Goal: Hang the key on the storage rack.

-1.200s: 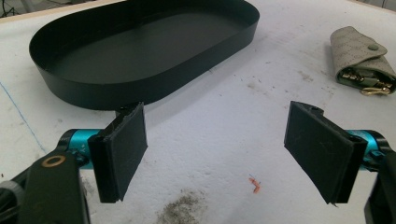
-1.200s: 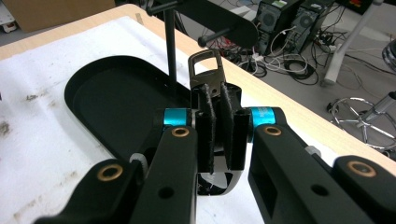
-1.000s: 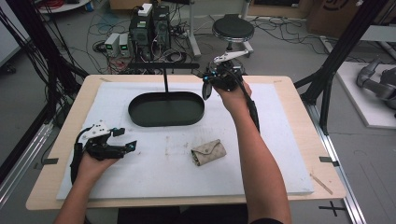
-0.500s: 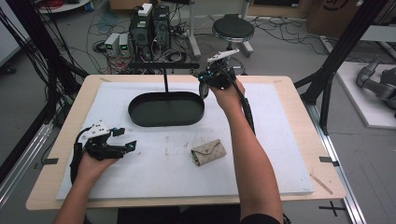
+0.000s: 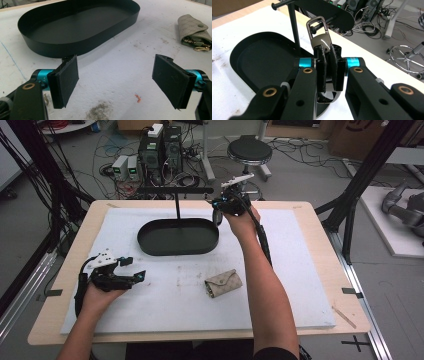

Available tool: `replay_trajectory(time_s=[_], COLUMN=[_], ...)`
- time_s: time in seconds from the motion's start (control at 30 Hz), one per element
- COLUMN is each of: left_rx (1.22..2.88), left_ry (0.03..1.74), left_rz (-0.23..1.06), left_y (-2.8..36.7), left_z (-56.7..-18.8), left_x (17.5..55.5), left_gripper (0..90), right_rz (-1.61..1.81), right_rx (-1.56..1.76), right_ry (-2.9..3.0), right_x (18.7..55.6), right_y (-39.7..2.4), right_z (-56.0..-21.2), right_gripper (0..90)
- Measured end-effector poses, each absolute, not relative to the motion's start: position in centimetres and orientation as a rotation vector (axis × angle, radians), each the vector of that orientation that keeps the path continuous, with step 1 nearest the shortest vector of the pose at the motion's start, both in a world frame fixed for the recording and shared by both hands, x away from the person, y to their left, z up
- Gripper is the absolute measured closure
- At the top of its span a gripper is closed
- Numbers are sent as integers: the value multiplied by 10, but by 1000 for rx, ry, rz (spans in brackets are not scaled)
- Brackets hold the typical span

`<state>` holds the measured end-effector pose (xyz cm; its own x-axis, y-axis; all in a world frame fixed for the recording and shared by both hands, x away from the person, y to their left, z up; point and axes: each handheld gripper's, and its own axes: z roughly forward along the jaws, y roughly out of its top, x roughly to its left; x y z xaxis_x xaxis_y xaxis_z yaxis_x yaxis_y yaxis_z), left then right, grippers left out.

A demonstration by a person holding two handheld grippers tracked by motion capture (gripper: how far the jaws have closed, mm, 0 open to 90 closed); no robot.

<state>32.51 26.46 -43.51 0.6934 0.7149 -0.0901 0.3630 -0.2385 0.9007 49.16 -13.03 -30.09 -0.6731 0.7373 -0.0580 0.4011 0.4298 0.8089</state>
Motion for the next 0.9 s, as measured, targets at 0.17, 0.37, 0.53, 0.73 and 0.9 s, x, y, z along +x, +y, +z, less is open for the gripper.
replay_trajectory(time_s=[0.17, 0.37, 0.53, 0.73, 0.9], left_rx=[1848, 1848, 1852, 1857, 1858], left_ry=[846, 844, 843, 839, 842], left_rz=[417, 415, 417, 414, 414], left_y=[265, 265, 265, 264, 263], left_z=[-435, -435, -435, -434, -435], left_x=[325, 325, 325, 324, 324], left_gripper=[211, 211, 211, 211, 211], right_rz=[1104, 1088, 1087, 1105, 1091], right_rx=[966, 961, 950, 950, 967], right_ry=[2295, 2230, 2225, 2216, 2256], right_x=[493, 487, 482, 471, 462], right_y=[-131, -130, -138, -152, -171], right_z=[-303, -298, -293, -292, -297], right_gripper=[817, 641, 573, 452, 355])
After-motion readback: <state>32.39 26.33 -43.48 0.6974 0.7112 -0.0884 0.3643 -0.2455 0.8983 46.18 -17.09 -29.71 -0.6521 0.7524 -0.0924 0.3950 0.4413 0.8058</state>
